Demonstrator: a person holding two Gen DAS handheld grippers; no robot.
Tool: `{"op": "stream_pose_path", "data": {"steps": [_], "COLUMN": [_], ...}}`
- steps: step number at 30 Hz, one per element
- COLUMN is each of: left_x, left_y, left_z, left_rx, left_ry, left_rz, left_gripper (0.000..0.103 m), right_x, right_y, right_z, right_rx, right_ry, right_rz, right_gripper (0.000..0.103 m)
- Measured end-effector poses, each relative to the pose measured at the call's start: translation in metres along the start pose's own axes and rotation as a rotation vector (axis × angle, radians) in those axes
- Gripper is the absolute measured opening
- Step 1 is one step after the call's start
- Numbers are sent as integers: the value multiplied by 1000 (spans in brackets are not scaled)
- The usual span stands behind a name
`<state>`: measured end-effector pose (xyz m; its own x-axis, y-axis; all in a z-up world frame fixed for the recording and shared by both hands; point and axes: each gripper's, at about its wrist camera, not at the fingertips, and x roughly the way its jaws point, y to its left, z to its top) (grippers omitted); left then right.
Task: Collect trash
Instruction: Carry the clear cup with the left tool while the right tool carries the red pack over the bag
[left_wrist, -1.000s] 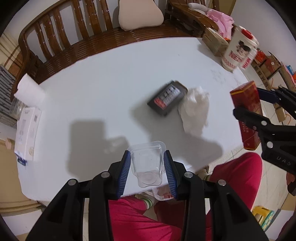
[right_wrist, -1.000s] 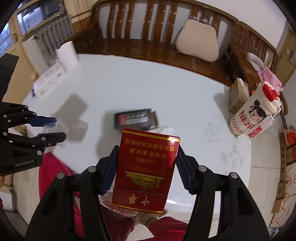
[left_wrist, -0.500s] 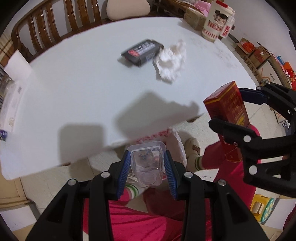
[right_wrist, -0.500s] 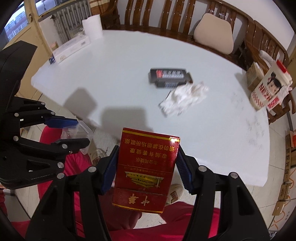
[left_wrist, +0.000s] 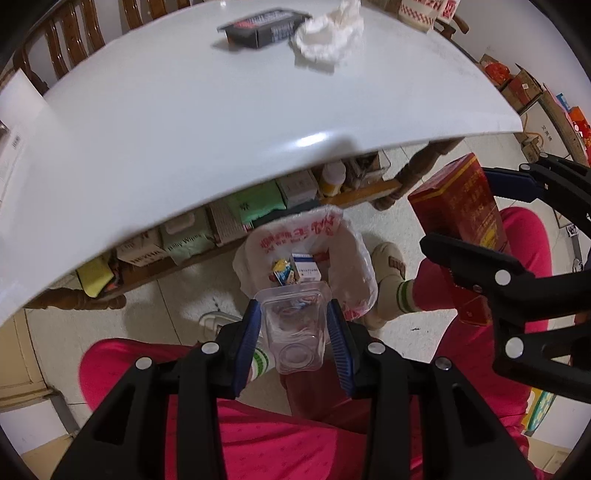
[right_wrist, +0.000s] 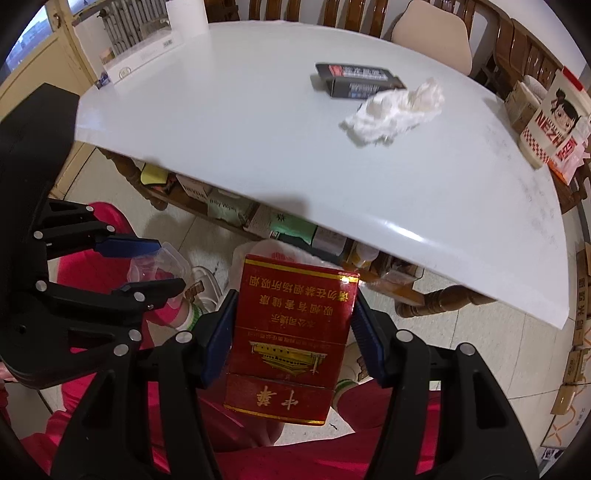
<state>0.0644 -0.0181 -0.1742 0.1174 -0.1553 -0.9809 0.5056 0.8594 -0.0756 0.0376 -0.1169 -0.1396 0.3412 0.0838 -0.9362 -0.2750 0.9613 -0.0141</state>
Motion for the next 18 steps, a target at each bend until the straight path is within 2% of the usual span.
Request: {"op": "stream_pose_path", "data": {"steps": [14,18], "left_x": [68,92], "left_y": [2,5], "left_z": [-17,-18], "left_rx": [-20,-37], "left_ry": [63,100], "left_rz": [9,-15], "left_gripper": [37,37], "right_x": [65,83], "right_y": [3,1], "right_z": [-32,-36], "right_rx": [47,65], "right_ry": [56,70], "right_rz": [17,25], "right_gripper": [58,58]}}
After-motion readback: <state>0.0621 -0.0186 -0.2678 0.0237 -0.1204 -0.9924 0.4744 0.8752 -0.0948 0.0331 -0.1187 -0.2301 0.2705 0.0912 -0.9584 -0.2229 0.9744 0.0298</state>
